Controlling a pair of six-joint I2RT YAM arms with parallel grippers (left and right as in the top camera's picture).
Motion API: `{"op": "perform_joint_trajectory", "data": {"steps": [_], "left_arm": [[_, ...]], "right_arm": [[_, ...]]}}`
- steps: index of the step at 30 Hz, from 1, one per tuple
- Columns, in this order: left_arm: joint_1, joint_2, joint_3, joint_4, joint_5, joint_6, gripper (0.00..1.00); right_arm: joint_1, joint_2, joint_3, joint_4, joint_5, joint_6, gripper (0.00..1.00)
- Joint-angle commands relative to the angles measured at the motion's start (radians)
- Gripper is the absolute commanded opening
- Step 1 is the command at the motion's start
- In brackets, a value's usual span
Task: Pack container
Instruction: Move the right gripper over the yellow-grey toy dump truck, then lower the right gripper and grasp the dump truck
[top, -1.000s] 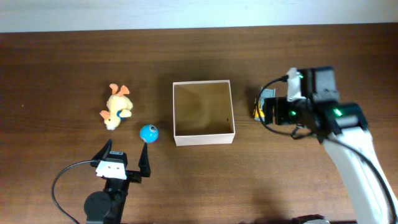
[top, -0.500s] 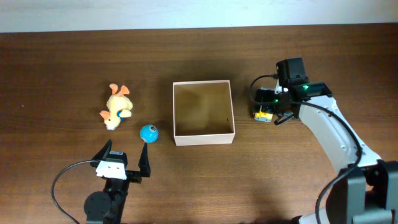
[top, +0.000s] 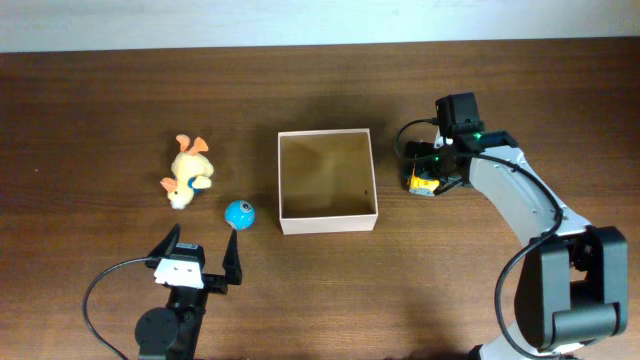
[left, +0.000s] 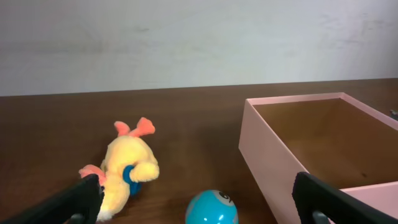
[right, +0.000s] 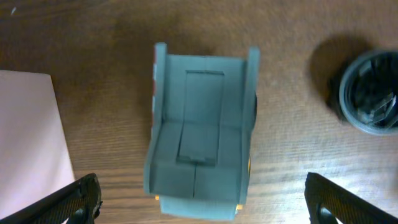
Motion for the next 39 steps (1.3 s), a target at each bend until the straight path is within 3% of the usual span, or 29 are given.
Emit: {"op": "perform_joint_trajectory", "data": {"steps": [1, 9, 17, 31, 39], "left_arm": [[0.005, -0.010, -0.005, -0.001, 0.008, 0.016, 0.99], [0.005, -0.010, -0.005, -0.001, 0.008, 0.016, 0.99], [0.005, -0.010, -0.005, -0.001, 0.008, 0.016, 0.99], [0.005, -0.010, -0.005, -0.001, 0.008, 0.016, 0.99], [0.005, -0.010, -0.005, -0.001, 0.008, 0.016, 0.99]], "right_arm": [[0.005, 0.013, 0.006, 0.010, 0.014, -0.112, 0.99], [0.004, 0.014, -0.048, 0.045, 0.013, -0.045, 0.96], [0.006, 0.015, -0.188, 0.191, 0.013, 0.074, 0.95], [0.006, 0.015, -0.238, 0.356, 0.016, 0.053, 0.93], [0.006, 0.015, -0.238, 0.363, 0.016, 0.000, 0.82]]}}
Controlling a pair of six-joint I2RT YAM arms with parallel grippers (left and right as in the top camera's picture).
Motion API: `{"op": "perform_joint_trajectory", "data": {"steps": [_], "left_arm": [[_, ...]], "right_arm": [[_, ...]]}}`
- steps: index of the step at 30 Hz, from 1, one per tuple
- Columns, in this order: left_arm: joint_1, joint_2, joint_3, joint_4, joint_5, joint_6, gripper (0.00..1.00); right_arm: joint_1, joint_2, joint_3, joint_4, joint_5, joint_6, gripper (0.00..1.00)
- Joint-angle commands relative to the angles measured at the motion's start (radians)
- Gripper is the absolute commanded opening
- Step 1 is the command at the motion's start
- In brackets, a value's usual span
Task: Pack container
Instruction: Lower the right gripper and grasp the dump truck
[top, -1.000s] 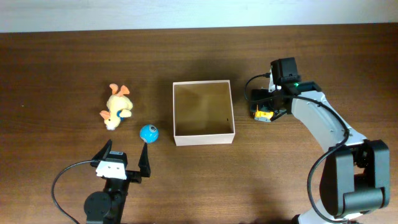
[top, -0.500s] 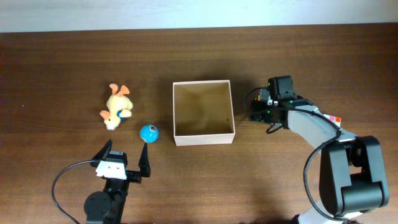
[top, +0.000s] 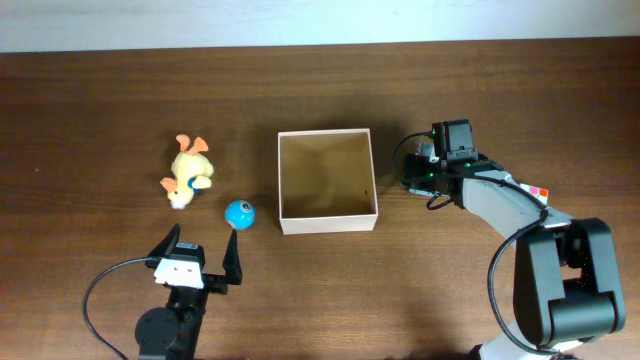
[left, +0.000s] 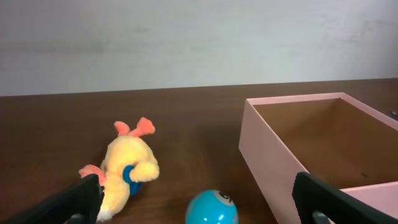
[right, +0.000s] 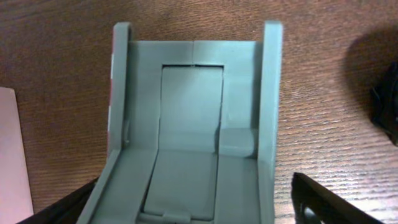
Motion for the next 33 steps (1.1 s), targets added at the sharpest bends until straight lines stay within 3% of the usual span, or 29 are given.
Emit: {"op": "perform_joint_trajectory", "data": {"steps": [1, 22, 33], "left_arm": [[0.005, -0.010, -0.005, -0.002, 0.008, 0.016, 0.99], [0.005, -0.010, -0.005, -0.001, 0.008, 0.016, 0.99], [0.005, -0.010, -0.005, -0.001, 0.008, 0.016, 0.99]], "right_arm": [[0.006, 0.005, -0.008, 0.000, 0.013, -0.042, 0.81], [0.006, 0.005, -0.008, -0.007, 0.013, -0.091, 0.51], [0.006, -0.015, -0.005, -0.020, 0.009, -0.092, 0.51]]}}
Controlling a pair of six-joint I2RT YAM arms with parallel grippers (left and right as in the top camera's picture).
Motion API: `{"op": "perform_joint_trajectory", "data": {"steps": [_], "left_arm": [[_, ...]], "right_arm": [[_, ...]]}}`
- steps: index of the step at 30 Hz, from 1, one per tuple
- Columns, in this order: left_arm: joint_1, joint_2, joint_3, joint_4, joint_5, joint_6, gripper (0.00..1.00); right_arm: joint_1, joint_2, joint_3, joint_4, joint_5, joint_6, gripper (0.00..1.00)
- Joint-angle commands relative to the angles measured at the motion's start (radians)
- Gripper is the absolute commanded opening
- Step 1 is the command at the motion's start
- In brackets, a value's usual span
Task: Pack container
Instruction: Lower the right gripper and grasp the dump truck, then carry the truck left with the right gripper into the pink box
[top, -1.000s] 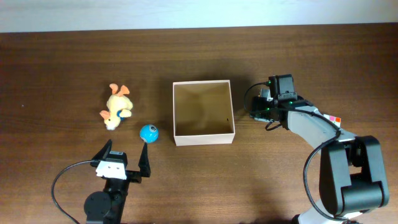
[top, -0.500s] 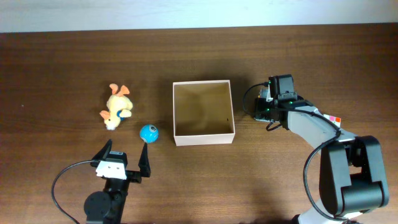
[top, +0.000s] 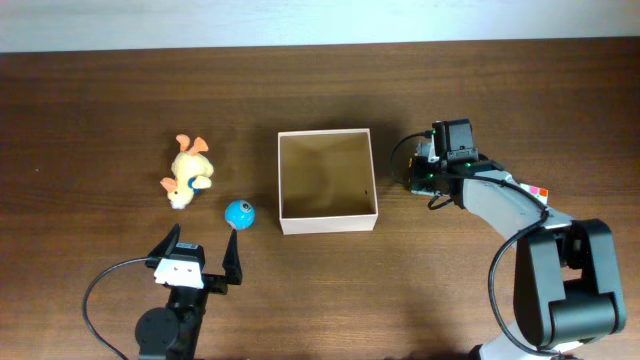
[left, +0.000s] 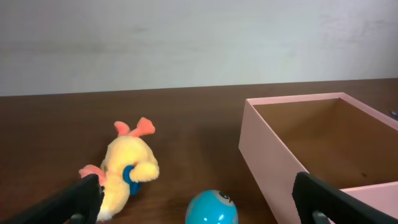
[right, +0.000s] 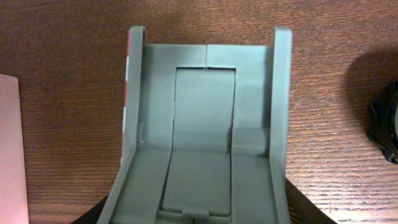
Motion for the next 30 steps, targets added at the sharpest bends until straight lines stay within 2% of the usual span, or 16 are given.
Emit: {"op": "perform_joint_trajectory", "data": {"steps": [1, 21, 30], "left_arm": [[0.005, -0.010, -0.005, -0.001, 0.008, 0.016, 0.99], [0.005, -0.010, -0.005, -0.001, 0.008, 0.016, 0.99], [0.005, -0.010, -0.005, -0.001, 0.008, 0.016, 0.99]], "right_arm": [[0.006, -0.018, -0.002, -0.027, 0.009, -0.007, 0.51], [0.006, -0.256, 0.209, -0.311, -0.040, -0.008, 0.52], [0.062, -0.409, 0.231, -0.327, -0.143, -0.007, 0.52]]}}
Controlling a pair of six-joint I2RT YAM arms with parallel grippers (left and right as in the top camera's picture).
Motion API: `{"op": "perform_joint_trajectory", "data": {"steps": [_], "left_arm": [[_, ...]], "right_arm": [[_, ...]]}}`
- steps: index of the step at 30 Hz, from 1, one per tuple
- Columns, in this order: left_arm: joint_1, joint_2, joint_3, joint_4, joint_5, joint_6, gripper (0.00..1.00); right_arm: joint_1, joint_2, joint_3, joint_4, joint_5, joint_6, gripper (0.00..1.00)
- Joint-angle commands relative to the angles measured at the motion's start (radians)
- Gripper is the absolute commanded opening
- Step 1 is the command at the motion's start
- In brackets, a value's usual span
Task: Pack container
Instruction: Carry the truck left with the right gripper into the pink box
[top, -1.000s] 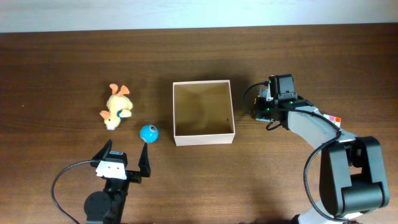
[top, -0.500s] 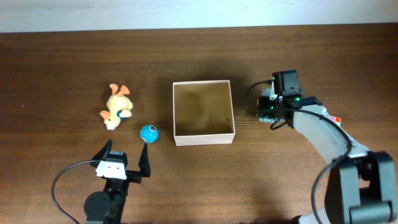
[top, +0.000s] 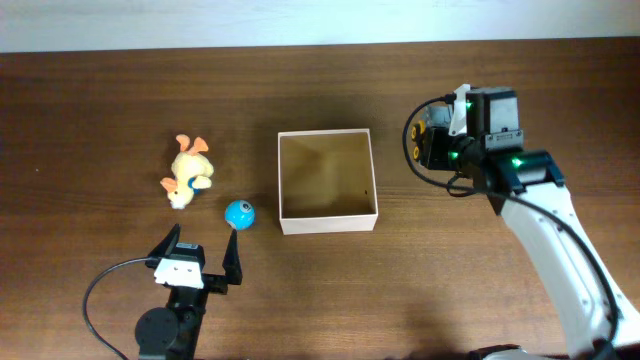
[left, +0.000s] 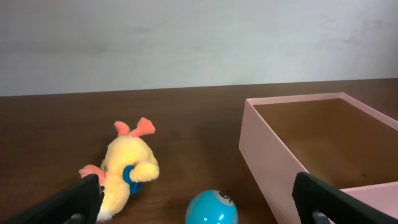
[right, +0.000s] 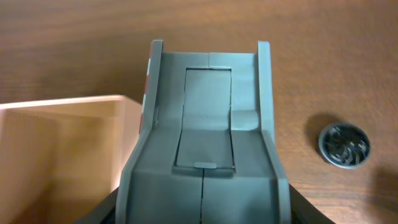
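A pink open box (top: 330, 224) stands mid-table, nothing inside it. My right gripper (top: 445, 145) is shut on a toy truck (top: 430, 140) with black wheels, held off the table just right of the box. In the right wrist view the truck's grey bed (right: 205, 124) fills the space between the jaws of the right gripper (right: 205, 208), with the box's corner (right: 62, 102) below left. My left gripper (top: 200, 248) rests open near the front edge. Ahead of the left gripper (left: 196, 199) lie a blue ball (left: 211, 208) and a yellow plush duck (left: 127, 165).
A small black round cap (right: 344, 146) lies on the wood to the right of the truck. The duck (top: 188, 172) and ball (top: 238, 213) sit left of the box. A pale wall runs behind the table's far edge.
The truck stood on the table inside my right gripper's jaws; now it hangs in the gripper above the table, with the box's right corner under it. The left arm has not moved.
My right gripper was open above the truck beside the box. Then it stood low around the truck, and closer still a second later. Now the truck is off the table in its grip. The left arm, duck and ball stayed put.
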Motion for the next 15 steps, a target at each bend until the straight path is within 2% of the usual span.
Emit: {"op": "perform_joint_trajectory", "data": {"steps": [1, 10, 15], "left_arm": [[0.005, -0.010, -0.005, -0.002, 0.008, 0.016, 0.99], [0.005, -0.010, -0.005, -0.001, 0.008, 0.016, 0.99], [0.005, -0.010, -0.005, -0.001, 0.008, 0.016, 0.99]], "right_arm": [[0.066, -0.079, 0.026, 0.003, -0.044, -0.008, 0.51], [0.324, -0.095, 0.026, 0.101, -0.050, -0.003, 0.52], [0.435, -0.050, 0.026, 0.158, 0.066, 0.064, 0.52]]}}
